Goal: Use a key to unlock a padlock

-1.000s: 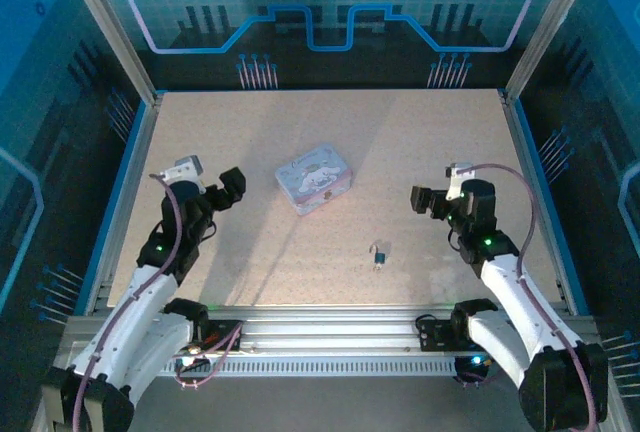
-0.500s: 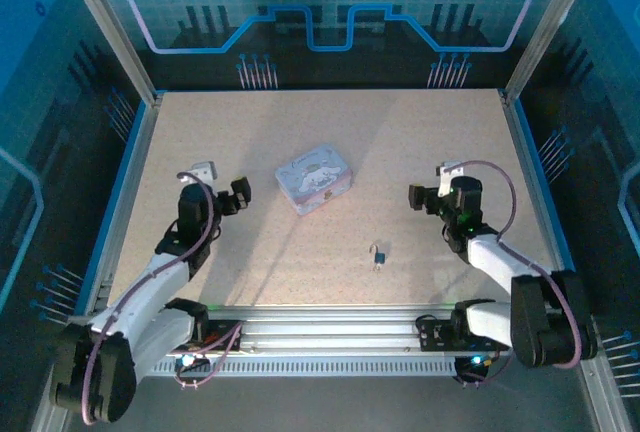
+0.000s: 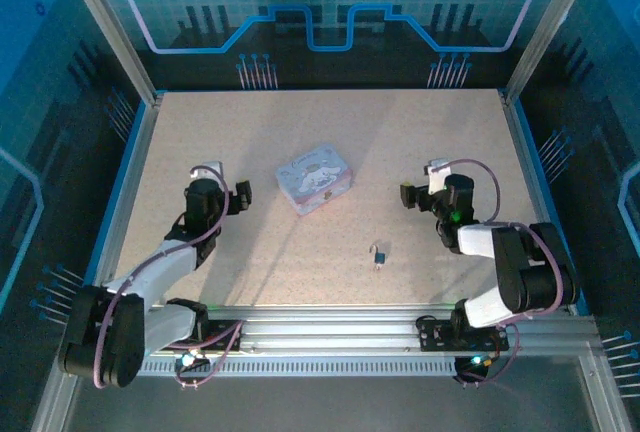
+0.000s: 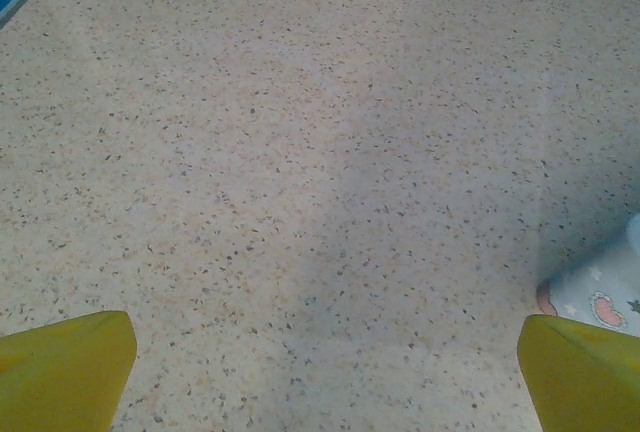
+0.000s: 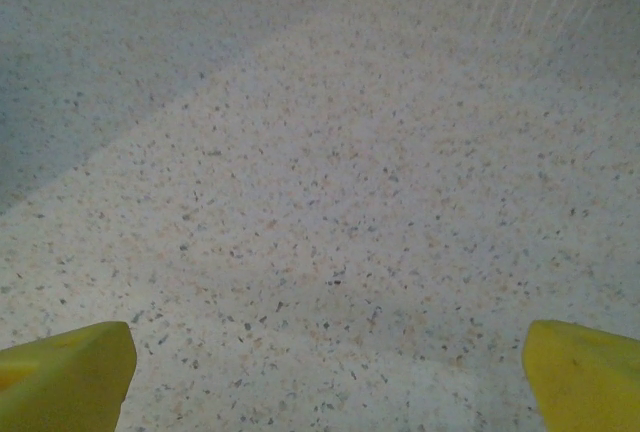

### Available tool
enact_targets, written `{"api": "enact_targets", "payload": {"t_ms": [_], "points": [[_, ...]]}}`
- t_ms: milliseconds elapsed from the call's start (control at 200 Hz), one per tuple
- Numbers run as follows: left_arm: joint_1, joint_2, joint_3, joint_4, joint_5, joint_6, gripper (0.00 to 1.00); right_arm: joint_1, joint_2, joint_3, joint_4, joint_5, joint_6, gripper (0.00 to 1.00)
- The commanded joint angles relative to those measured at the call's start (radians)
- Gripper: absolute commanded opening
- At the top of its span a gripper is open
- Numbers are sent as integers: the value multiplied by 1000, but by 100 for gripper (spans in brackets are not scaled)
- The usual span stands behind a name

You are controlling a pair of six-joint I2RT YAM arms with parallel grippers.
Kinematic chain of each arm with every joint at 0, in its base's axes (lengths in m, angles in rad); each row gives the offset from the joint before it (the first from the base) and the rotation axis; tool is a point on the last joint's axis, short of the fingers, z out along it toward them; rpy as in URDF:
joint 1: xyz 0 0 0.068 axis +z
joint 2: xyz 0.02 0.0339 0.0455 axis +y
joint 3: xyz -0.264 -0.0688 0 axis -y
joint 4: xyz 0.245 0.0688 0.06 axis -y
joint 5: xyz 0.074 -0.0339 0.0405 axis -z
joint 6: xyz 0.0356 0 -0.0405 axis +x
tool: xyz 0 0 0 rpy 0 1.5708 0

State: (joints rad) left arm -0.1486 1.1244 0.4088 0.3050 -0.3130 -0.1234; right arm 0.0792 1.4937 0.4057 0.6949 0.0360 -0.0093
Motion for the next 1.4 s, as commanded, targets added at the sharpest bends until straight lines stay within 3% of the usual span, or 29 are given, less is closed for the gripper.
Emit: {"api": "enact_targets", "payload": {"t_ms": [0, 355, 435, 655, 1396], "points": [[23, 29, 5, 91, 2, 30, 99, -37, 9, 29, 48, -34, 0, 100], [101, 223, -40, 416, 115, 75, 99, -42, 10, 27, 57, -41, 2, 100], [107, 253, -16, 419, 149, 112, 99, -42, 10, 27, 56, -39, 2, 100], [140, 436, -46, 671, 225, 123, 99, -39, 10, 28, 55, -36, 0, 100], [149, 425, -28, 613, 222, 114, 99, -28, 11, 28, 55, -16, -6, 100]]}}
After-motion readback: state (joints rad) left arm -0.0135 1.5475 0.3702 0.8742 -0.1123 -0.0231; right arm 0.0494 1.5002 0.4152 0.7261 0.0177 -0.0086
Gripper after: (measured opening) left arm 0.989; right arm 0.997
